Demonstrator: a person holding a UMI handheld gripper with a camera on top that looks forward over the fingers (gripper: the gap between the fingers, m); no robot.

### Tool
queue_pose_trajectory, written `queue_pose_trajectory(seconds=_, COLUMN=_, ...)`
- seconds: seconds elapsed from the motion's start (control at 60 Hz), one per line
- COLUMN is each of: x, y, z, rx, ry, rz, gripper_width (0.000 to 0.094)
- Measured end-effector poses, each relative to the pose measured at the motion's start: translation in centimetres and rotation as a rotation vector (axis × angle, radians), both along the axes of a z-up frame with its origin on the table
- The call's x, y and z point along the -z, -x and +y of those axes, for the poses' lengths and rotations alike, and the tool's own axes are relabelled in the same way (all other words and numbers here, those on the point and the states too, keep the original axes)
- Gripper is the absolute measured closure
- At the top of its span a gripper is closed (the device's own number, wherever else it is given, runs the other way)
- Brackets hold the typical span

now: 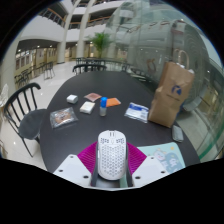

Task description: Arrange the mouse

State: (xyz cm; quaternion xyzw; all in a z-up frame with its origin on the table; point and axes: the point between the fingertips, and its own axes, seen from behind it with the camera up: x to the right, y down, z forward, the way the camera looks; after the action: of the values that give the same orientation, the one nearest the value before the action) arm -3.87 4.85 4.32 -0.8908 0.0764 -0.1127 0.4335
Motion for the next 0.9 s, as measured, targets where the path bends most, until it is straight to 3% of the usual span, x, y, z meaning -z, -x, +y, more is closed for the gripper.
queue_pose_trajectory(seconds=0.1, x=-2.7, y=-5.7, z=-4.7, rx=0.087, ry=-0.045, rz=-0.013, gripper_width=0.0532)
queue_pose_trajectory(seconds=0.233, x=-0.5, y=-12.4, z=-9.7, rx=0.159, ry=0.017, rz=-0.005, gripper_width=0.0534)
queue_pose_trajectory(seconds=0.4, x=5.8, y=-14.3, z=-11.3, rx=0.144, ry=0.096, rz=0.112, gripper_width=0.0534)
queue_pose_trajectory(seconds=0.45, x=5.8, y=-14.5, z=-10.7, rx=0.135, ry=0.054, rz=0.113, gripper_width=0.0525)
queue_pose_trajectory(seconds=0.517, x=5.9, y=-14.2, z=-11.0, rx=0.13, ry=0.058, rz=0.091, gripper_width=0.0444)
queue_pose_trajectory(seconds=0.6, x=5.8, y=-14.6, z=-11.5, rx=0.187, ry=0.067, rz=0.084, gripper_width=0.0343)
queue_pose_trajectory(seconds=0.717, x=4.8, y=-14.6, z=-14.1, rx=0.246, ry=0.122, rz=0.018, gripper_width=0.0103)
queue_pose_trajectory(seconds=0.8, x=3.0, y=-13.0, z=-16.0, rx=0.27, ry=0.09, rz=0.009, gripper_width=0.0079)
queue_pose_trajectory(seconds=0.9, x=0.6, y=-9.1, z=-17.7, rx=0.246, ry=0.02, rz=0.066, gripper_width=0.0087)
